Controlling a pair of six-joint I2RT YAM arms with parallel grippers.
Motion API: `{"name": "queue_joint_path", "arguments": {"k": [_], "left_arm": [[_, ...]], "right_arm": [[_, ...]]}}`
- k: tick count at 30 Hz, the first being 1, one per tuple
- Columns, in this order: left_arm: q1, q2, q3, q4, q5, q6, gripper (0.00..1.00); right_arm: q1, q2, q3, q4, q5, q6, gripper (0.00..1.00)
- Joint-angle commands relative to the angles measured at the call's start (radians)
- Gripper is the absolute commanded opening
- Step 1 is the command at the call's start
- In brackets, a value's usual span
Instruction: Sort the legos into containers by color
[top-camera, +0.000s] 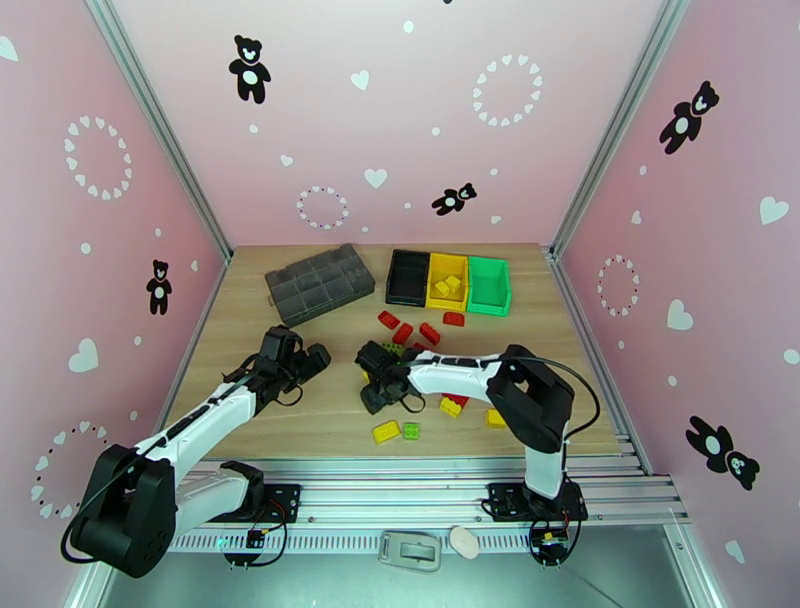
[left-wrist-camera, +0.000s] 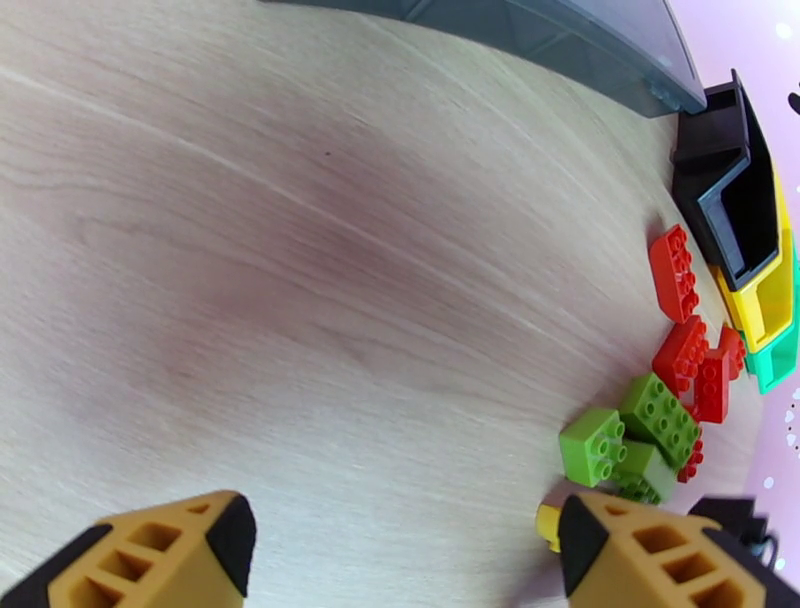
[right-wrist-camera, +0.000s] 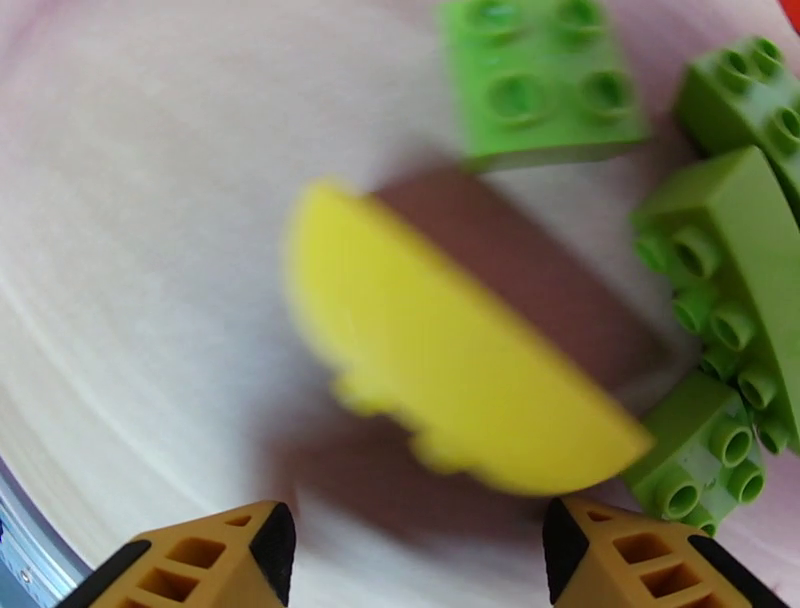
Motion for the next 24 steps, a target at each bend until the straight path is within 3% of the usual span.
{"name": "queue_joint_path", "arguments": {"k": [1, 11, 16, 24], "left_arm": [[0.01, 0.01, -0.001, 0.019, 0.027, -0.01, 0.85], [0.011, 0.023, -0.006, 0.037, 0.039, -0.023, 0.86], [0.009, 0.029, -0.003, 0.044, 0.047, -0.024, 0.86], [0.002, 0.089, 0.031, 0.077, 0.113, -0.015, 0.91]], "right_arm": [[-0.018, 0.046, 0.033, -0.027, 0.019, -0.028, 0.72], [-0.065, 0.13, 0.178, -0.066, 0.031, -0.09, 0.71], [-0.069, 0.144, 0.217, -0.063, -0.008, -0.109, 0.62], [-0.068, 0.11, 0.204, -0.068, -0.029, -0.105, 0.36]]}}
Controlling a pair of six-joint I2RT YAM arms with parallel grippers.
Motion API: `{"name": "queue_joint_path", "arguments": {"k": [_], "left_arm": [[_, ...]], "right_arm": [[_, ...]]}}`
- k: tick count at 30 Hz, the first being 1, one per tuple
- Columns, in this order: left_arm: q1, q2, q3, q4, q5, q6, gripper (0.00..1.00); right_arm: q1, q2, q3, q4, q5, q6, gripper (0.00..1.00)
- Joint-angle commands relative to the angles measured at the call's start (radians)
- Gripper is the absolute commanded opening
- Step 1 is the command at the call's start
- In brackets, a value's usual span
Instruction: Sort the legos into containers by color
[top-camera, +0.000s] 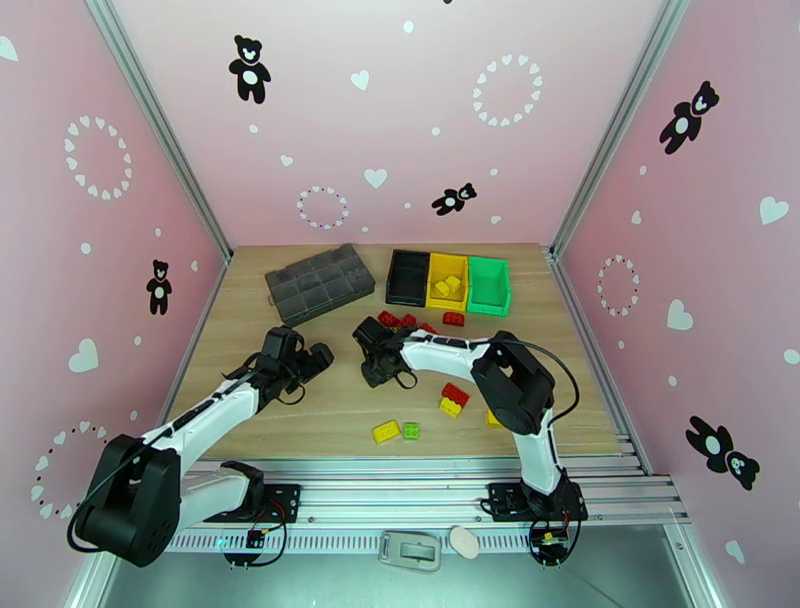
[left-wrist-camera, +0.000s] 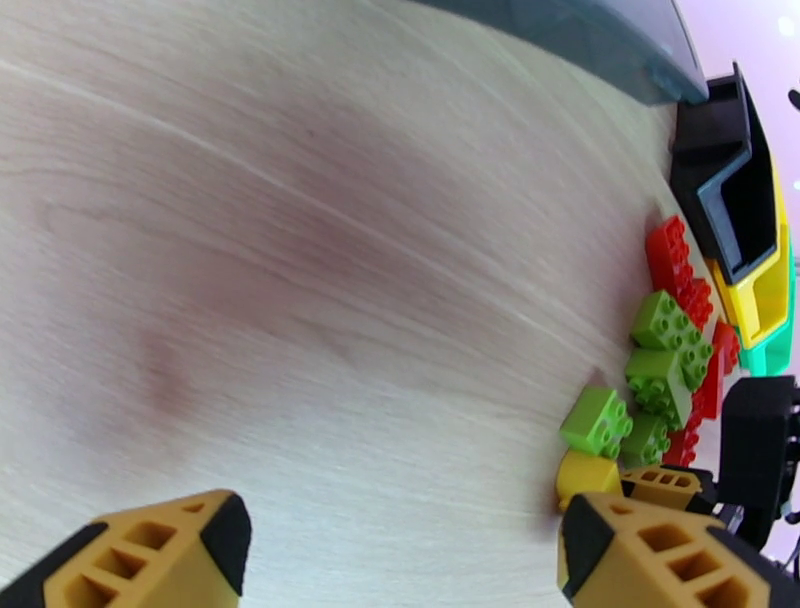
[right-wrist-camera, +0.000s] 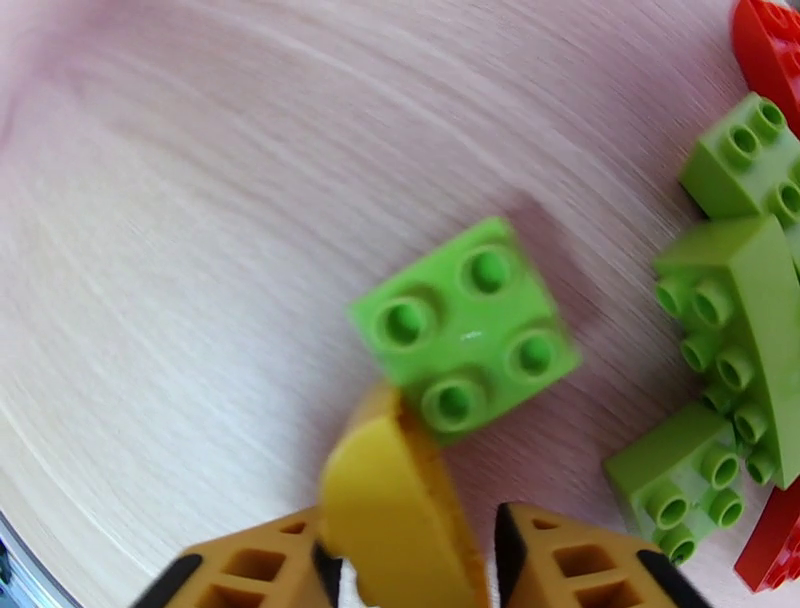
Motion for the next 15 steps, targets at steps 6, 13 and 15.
{"name": "queue_joint_path", "arguments": {"k": [6, 13, 15], "left_arm": [[-0.045, 0.083, 0.085, 0.045, 0.06, 0.001, 0.99], [-0.075, 0.148, 0.164, 0.12, 0.127, -0.033, 0.97], [-0.084, 0.177, 0.193, 0.154, 0.155, -0.043, 0.96]], "right_arm": [[-0.002, -0.092, -0.032, -0.014, -0.015, 0.016, 0.25], [-0.065, -0.209, -0.079, -0.015, -0.033, 0.029, 0.22], [-0.097, -0.233, -0.088, -0.016, -0.038, 0.027, 0.22]]}}
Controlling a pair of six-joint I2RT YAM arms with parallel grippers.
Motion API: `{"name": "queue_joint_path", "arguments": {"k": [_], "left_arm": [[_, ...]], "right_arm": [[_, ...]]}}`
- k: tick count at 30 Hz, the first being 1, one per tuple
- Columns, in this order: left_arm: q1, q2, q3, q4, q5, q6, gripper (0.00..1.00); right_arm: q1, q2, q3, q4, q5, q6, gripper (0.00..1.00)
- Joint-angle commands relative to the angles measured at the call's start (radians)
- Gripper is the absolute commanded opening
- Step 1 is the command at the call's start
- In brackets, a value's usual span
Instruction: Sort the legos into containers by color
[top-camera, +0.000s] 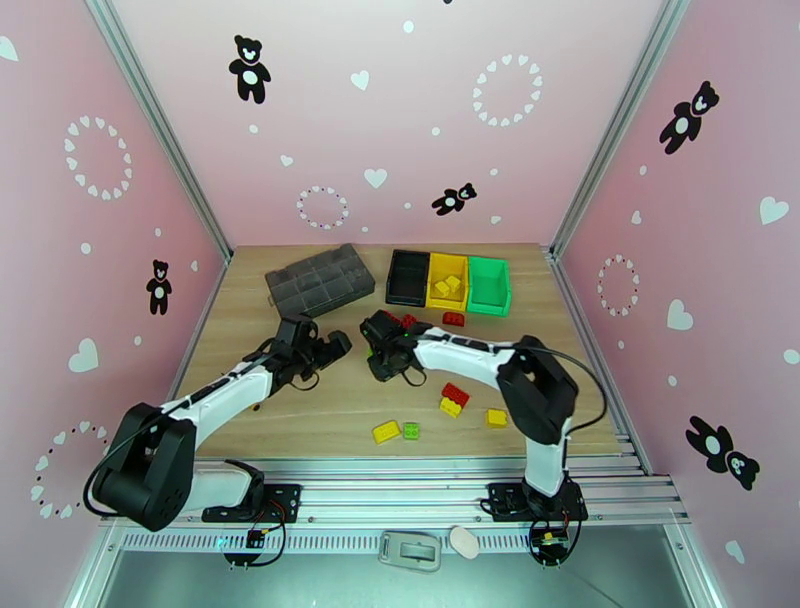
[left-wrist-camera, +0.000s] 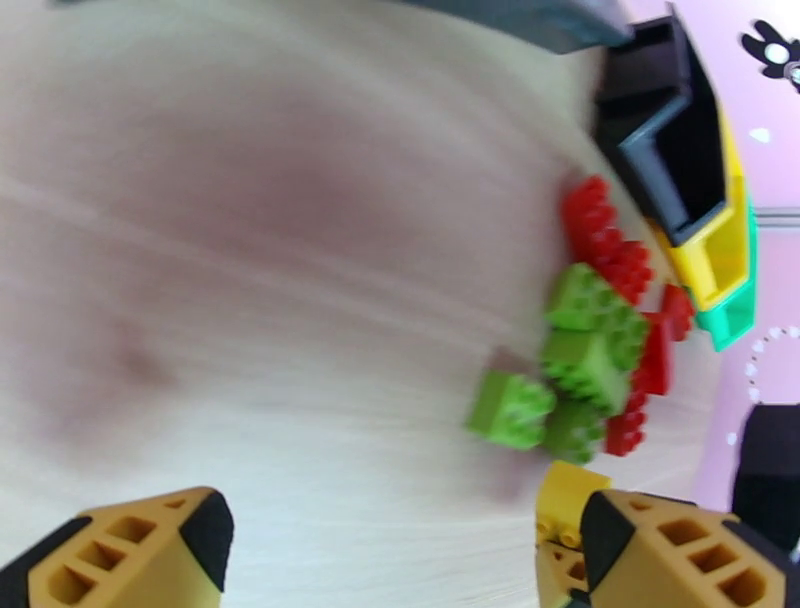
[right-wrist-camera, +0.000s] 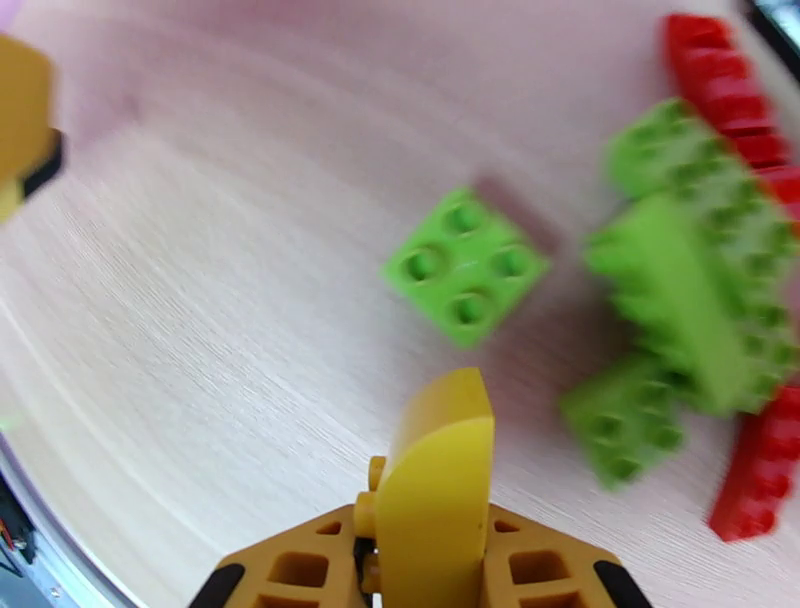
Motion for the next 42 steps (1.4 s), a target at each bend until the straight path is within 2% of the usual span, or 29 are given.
{"name": "queue_joint_path", "arguments": {"k": [1, 8, 13, 19, 24, 30, 37, 42], "left_arm": [[-0.022, 0.051, 0.066, 0.086, 0.075, -0.028, 0.96], [-0.107, 0.246, 0.26, 0.193, 0.16, -0.063, 0.96], [-0.172, 0.411, 0.457, 0.22, 0.174, -0.065, 0.94], [-0.188, 0.55, 0.649, 0.223, 0.193, -0.07, 0.91], [-0.191, 0.609, 0.751, 0.191, 0.194, -0.058, 0.9], [-0.191, 0.581, 0.734, 0.182, 0.17, -0.04, 0.89], [-0.193, 0.471, 0.615, 0.155, 0.116, 0.003, 0.89], [-0.211, 0.367, 0.529, 0.053, 0.028, 0.074, 0.89]], "right_arm": [[-0.059, -0.071, -0.024, -0.013, -0.014, 0.01, 0.22], [-0.249, -0.116, -0.026, 0.015, -0.037, 0.023, 0.19], [-0.391, -0.075, 0.049, 0.026, -0.023, 0.041, 0.18], [-0.495, 0.029, 0.196, 0.013, -0.006, 0.047, 0.18], [-0.542, 0.129, 0.34, -0.025, -0.006, 0.057, 0.18], [-0.561, 0.224, 0.477, -0.071, 0.0, 0.056, 0.25], [-0.565, 0.275, 0.566, -0.105, -0.009, 0.052, 0.51], [-0.561, 0.215, 0.521, -0.096, -0.04, 0.049, 0.54]]}}
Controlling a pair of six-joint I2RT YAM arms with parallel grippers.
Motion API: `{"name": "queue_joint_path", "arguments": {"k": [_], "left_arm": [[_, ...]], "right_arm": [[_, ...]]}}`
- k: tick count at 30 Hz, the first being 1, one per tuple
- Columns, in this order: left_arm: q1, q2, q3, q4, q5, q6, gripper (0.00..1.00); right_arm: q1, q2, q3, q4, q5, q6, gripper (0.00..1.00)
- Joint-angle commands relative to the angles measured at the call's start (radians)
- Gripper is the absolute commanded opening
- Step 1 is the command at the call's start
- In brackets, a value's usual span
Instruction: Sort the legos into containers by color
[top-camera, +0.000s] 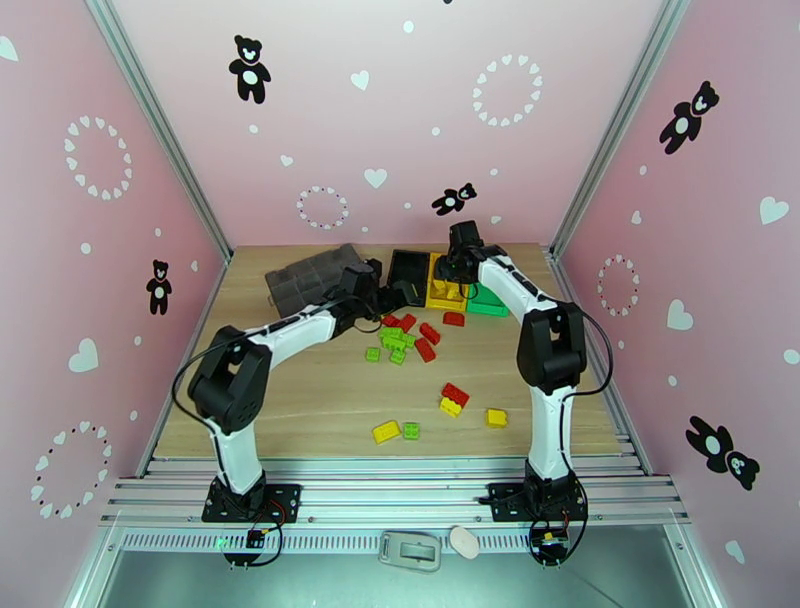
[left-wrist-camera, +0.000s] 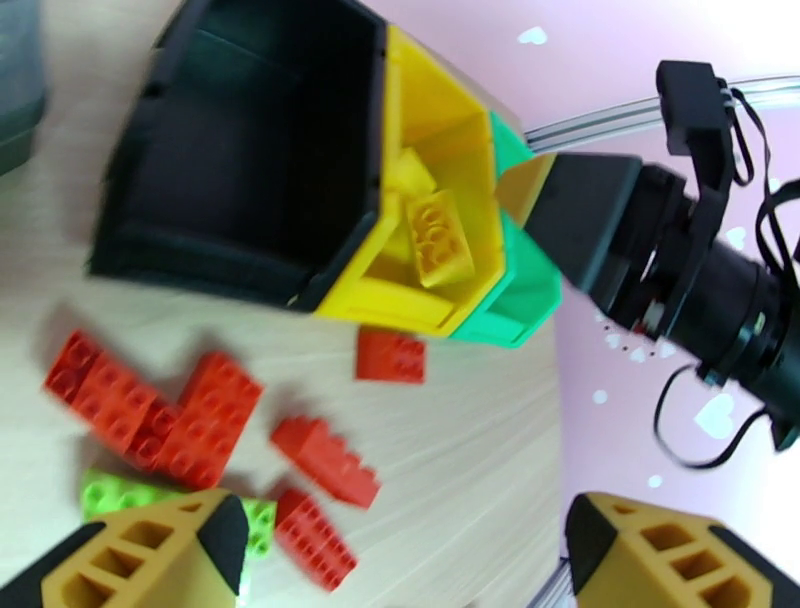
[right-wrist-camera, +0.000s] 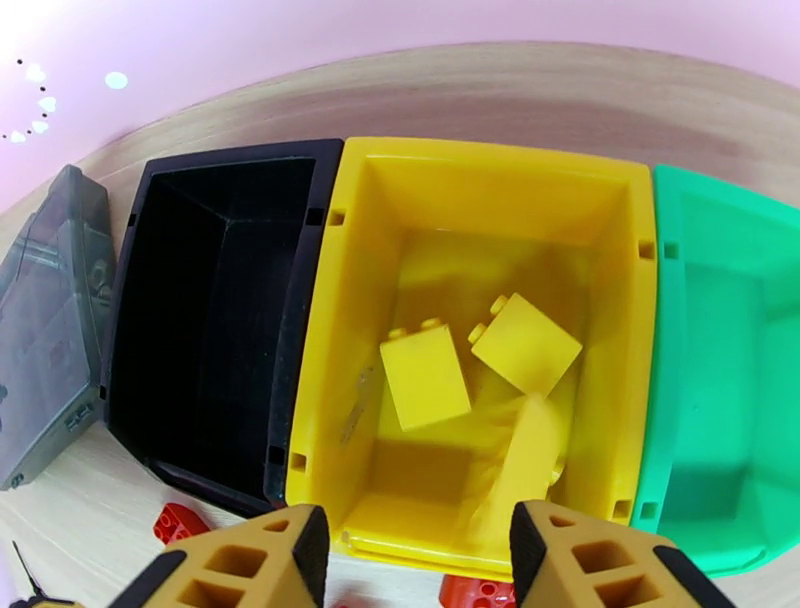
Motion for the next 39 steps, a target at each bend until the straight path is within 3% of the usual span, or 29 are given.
{"name": "queue_joint_path", "arguments": {"k": [1, 11, 18, 25, 30, 33, 39], "left_arm": [[-0.023, -0.103, -0.054, -0.103, -0.099, 0.082, 0.89], [-0.031, -0.37, -0.343, -0.232, -0.245, 0.116, 0.87], [-0.031, -0.525, -0.447, -0.327, -0.291, 0.135, 0.83], [-0.01, -0.606, -0.563, -0.36, -0.304, 0.127, 0.83], [0.113, -0.647, -0.655, -0.284, -0.19, 0.079, 0.84], [0.195, -0.679, -0.697, -0.24, -0.114, 0.052, 0.86], [0.271, -0.726, -0.704, -0.259, -0.076, 0.058, 0.87]], "right_arm": [[0.003, -0.071, -0.035, -0.016, -0.02, -0.001, 0.55], [0.074, -0.432, -0.408, 0.043, -0.066, -0.044, 0.63], [0.247, -0.618, -0.659, -0.008, -0.065, -0.086, 0.63], [0.561, -0.653, -0.816, -0.07, 0.026, -0.165, 0.69], [0.741, -0.671, -0.883, -0.067, 0.091, -0.194, 0.74], [0.827, -0.656, -0.896, -0.068, 0.12, -0.21, 0.8], [0.91, -0.534, -0.883, -0.051, 0.168, -0.224, 0.84]]}}
